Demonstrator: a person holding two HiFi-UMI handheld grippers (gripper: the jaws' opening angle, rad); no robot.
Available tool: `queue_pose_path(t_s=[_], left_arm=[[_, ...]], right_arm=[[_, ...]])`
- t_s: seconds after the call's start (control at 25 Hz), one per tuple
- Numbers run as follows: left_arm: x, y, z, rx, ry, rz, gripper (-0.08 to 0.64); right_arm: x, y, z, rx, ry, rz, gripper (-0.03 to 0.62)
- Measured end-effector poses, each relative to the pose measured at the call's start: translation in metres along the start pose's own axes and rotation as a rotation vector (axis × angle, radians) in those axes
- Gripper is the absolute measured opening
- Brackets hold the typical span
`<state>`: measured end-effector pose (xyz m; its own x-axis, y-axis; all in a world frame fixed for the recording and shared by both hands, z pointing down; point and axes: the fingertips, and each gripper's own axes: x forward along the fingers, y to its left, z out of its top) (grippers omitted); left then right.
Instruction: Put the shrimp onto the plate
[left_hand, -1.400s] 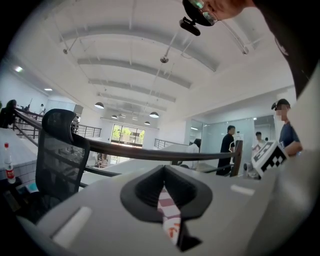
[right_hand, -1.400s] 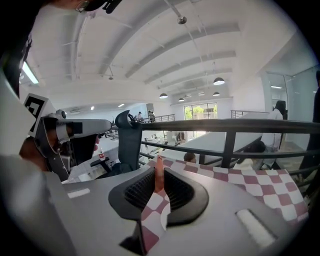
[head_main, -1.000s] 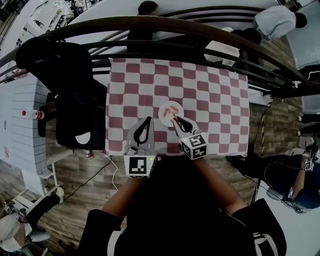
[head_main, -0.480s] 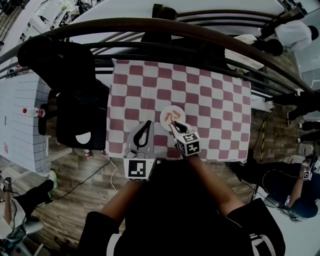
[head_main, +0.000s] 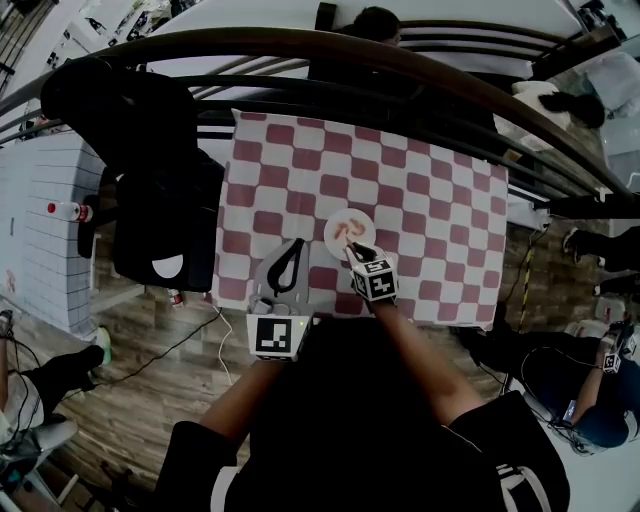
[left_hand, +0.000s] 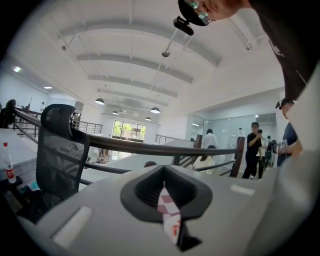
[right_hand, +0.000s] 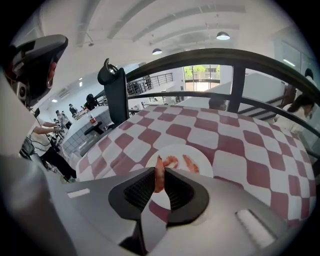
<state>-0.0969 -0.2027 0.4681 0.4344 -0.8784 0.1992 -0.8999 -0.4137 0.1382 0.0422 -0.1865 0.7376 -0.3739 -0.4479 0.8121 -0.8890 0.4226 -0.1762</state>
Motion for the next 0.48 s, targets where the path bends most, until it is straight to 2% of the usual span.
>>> queue_pose_path(t_s=[0.36, 0.48], left_arm=[[-0.004, 0.008, 0.000, 0.002, 0.015, 0.040, 0.009], [-0.004, 0.008, -0.001, 0.009, 0.017, 0.042, 0.009]], right_arm=[[0.017, -0.010, -0.018, -0.003, 0.068, 0.001, 0.058], [0.023, -0.013, -0.022, 0.027, 0.082, 0.007, 0.058]])
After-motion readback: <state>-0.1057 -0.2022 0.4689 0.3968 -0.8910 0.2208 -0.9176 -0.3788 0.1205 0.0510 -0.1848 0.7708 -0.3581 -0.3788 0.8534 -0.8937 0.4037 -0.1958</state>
